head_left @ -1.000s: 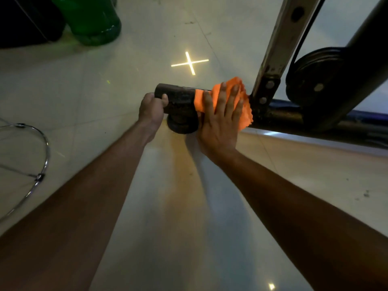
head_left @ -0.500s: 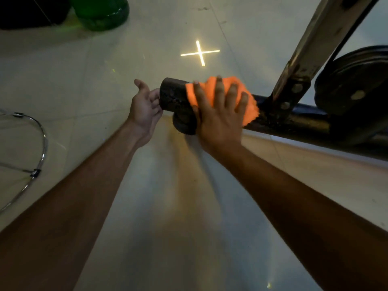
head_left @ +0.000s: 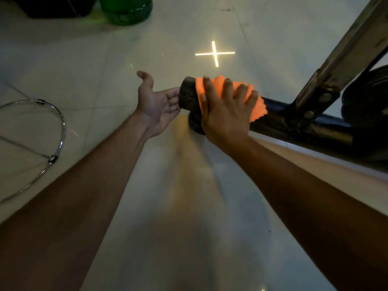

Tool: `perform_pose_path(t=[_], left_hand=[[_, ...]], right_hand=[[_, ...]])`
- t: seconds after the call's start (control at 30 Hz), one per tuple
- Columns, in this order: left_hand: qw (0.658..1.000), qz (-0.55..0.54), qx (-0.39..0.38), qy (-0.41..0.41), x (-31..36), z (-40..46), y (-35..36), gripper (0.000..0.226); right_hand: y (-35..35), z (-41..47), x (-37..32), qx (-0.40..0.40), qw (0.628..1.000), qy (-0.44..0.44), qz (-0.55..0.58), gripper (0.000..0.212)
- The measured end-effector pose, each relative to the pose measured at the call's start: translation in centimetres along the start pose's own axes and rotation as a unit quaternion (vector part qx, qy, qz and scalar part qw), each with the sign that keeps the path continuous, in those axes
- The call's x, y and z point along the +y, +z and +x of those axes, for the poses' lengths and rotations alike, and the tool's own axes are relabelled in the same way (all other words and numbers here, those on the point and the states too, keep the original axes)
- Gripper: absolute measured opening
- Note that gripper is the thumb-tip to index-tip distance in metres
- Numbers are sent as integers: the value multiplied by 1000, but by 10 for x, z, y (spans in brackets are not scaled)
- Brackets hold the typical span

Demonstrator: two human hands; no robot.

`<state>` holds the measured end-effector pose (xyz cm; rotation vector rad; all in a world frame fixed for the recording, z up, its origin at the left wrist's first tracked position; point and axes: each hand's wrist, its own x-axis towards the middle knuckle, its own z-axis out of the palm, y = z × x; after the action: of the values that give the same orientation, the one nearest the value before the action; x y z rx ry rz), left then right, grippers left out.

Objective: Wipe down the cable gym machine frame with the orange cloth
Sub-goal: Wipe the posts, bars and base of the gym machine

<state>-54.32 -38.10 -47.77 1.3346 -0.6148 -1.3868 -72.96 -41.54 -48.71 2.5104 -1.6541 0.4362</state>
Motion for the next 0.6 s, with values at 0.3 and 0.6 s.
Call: perform_pose_path(t=[0.3,0.6], left_hand=[[999,-29,-34,-27,7,-3,-5,143],[997,-61,-40,-27,3,-3,-2,144]], right_hand=[[4,-6,11,17,996,-84,3,58],[16,11,-33,-4,999,-54,0,66]])
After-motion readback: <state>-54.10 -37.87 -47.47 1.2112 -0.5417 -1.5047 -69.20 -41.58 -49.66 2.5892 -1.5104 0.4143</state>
